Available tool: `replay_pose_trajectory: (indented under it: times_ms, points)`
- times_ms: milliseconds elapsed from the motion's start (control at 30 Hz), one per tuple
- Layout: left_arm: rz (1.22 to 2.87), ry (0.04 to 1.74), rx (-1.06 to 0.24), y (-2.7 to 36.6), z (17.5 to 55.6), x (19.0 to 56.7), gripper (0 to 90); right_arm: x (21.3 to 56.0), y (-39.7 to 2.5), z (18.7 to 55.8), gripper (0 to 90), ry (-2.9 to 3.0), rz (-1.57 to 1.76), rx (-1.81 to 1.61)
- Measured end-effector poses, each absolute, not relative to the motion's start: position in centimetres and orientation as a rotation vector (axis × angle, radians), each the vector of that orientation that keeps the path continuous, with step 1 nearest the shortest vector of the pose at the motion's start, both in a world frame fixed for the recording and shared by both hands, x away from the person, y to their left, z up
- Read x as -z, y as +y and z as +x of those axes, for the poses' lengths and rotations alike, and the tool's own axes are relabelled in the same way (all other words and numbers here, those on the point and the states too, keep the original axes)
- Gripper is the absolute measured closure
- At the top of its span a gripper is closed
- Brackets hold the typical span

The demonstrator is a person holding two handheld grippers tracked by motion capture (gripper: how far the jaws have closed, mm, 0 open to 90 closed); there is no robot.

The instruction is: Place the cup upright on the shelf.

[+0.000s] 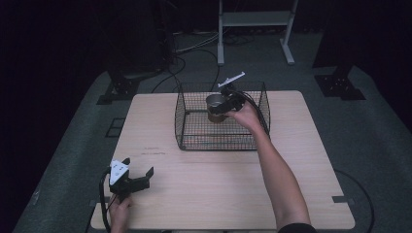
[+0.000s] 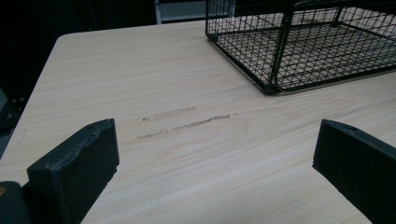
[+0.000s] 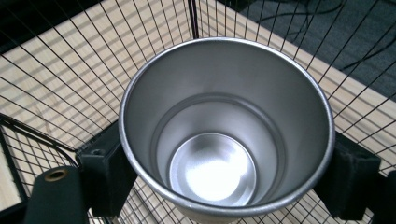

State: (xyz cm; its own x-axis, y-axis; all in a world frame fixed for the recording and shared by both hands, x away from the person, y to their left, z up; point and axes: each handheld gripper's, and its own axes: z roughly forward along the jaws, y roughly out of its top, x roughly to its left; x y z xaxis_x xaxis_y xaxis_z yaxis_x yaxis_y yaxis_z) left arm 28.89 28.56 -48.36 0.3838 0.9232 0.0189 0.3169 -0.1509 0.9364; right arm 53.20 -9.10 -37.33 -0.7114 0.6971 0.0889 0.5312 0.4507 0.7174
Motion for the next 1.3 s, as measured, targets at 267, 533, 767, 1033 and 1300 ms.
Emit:
replay_pose_trajectory:
  times_ms: [267,533,767,1033,1300]
  points:
    - [1.68,1.121,-0.792,28.6,29.0,48.4,0.0,38.7,-9.7,53.6,17.8,2.491,1.12,-1.09]
    - [1.683,1.115,-0.797,28.5,29.0,48.4,0.0,39.8,-10.0,53.9,17.8,2.499,1.154,-1.039]
    - [1.685,1.116,-0.799,28.5,29.0,48.4,0.0,40.5,-9.4,53.8,17.8,2.544,1.107,-0.989]
    - [1.681,1.12,-0.797,28.5,29.0,48.4,0.0,41.0,-9.1,53.8,17.7,2.563,1.104,-0.952]
    - [1.666,1.132,-0.786,28.7,29.0,48.4,0.0,41.4,-8.9,53.9,17.6,2.572,1.093,-0.911]
